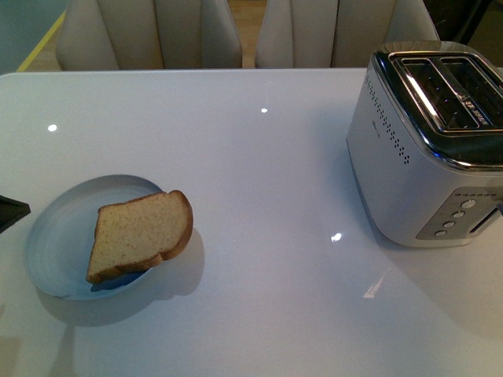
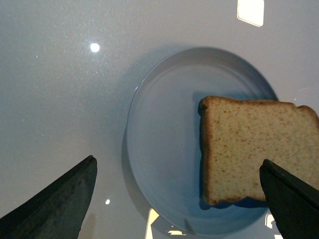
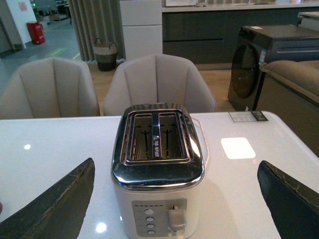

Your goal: Left arm holds plate, right arm toasts bread

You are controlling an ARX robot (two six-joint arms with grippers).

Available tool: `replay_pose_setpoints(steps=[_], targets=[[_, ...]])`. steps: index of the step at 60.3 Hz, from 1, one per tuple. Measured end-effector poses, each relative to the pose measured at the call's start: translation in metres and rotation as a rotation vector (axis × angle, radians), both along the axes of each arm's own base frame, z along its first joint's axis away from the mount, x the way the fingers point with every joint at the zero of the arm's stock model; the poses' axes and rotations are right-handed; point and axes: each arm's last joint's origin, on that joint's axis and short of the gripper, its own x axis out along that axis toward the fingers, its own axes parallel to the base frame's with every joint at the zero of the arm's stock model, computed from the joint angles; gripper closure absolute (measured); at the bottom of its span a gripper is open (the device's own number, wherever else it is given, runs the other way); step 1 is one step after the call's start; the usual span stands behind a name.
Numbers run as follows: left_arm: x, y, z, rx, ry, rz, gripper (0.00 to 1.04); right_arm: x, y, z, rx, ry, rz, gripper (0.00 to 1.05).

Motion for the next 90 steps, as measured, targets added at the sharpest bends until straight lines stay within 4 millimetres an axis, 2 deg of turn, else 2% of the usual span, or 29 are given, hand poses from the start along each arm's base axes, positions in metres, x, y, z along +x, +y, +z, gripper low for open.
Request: replay_pose_setpoints(steps=[10, 22, 38, 48, 63, 80, 84, 90], targets=[[0.007, 0.001, -0.025, 0.0, 0.061, 0.006, 0.07, 0.0, 0.0, 0.0, 0.0, 0.0, 0.0, 0.09], [0.019, -0.006, -0.045, -0.021, 0.098, -0.024, 0.07, 0.0, 0.0, 0.0, 0.0, 0.0, 0.0, 0.09], [0.03, -0.013, -0.064, -0.048, 0.155, -0.062, 0.07, 0.0, 0.0, 0.0, 0.0, 0.0, 0.0, 0.09], [0.039, -0.015, -0.068, -0.058, 0.163, -0.07, 0.08, 0.0, 0.0, 0.0, 0.0, 0.0, 0.0, 0.09], [0.043, -0.017, -0.074, -0.076, 0.184, -0.06, 0.47, 0.0, 0.0, 0.0, 0.0, 0.0, 0.0, 0.09], [0.039, -0.022, -0.08, -0.166, 0.224, -0.021, 0.94, 0.0, 0.0, 0.0, 0.0, 0.0, 0.0, 0.09], [0.038, -0.023, -0.08, -0.189, 0.226, -0.009, 1.01, 0.0, 0.0, 0.0, 0.0, 0.0, 0.0, 0.09], [0.034, -0.024, -0.08, -0.218, 0.234, 0.0, 1.02, 0.0, 0.0, 0.0, 0.0, 0.0, 0.0, 0.09]])
